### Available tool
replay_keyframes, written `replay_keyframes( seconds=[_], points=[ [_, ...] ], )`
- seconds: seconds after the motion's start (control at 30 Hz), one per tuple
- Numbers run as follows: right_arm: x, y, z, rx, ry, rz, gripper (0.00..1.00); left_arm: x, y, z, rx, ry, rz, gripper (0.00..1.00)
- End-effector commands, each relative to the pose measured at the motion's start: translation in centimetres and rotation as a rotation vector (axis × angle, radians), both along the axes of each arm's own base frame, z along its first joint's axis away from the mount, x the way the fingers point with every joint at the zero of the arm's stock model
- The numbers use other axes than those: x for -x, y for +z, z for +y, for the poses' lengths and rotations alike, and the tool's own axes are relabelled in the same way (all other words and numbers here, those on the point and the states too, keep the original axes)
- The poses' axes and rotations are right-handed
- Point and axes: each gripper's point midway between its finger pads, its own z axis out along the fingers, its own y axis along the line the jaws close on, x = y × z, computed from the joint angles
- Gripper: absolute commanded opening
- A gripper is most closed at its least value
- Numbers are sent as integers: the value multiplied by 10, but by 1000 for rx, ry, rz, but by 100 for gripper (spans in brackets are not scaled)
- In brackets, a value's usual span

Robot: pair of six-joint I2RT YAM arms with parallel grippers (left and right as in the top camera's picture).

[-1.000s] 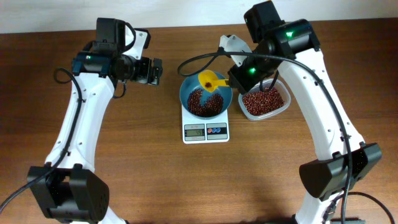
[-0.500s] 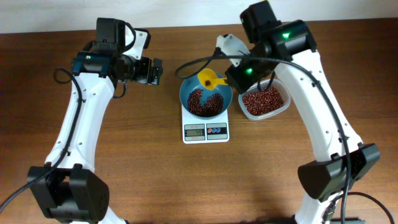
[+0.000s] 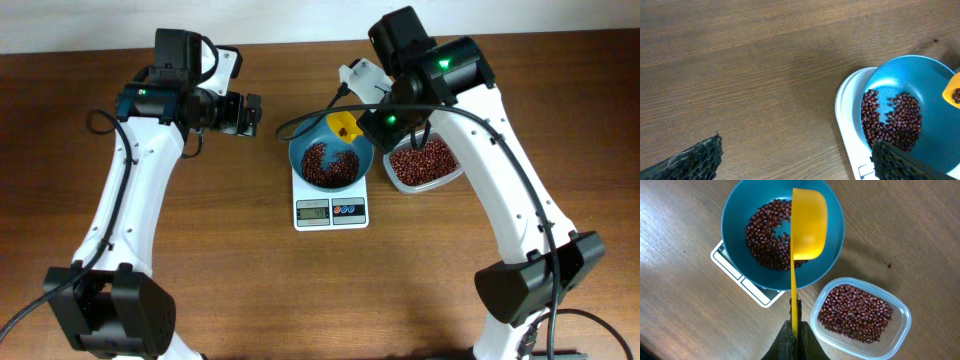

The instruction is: Scoop item into bowl and weigh 50g on scale

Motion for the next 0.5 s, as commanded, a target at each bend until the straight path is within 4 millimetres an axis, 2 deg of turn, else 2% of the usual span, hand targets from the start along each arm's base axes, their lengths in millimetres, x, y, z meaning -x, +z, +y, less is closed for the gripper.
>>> replay_keyframes(
  seconds=[0.0,0.2,0.3,0.47],
  points=[
    [5,12,7,-55,17,-6,4,-1,15,-2,3,-23,-38,99],
    [12,18,16,-204,30,66,4,-1,15,-2,3,-23,-39,99],
    [9,23,11,-284,11,92,4,-1,15,-2,3,-23,-38,99],
    [6,24,6,-294,-6,92,4,-1,15,-2,3,-23,-38,99]
  ],
)
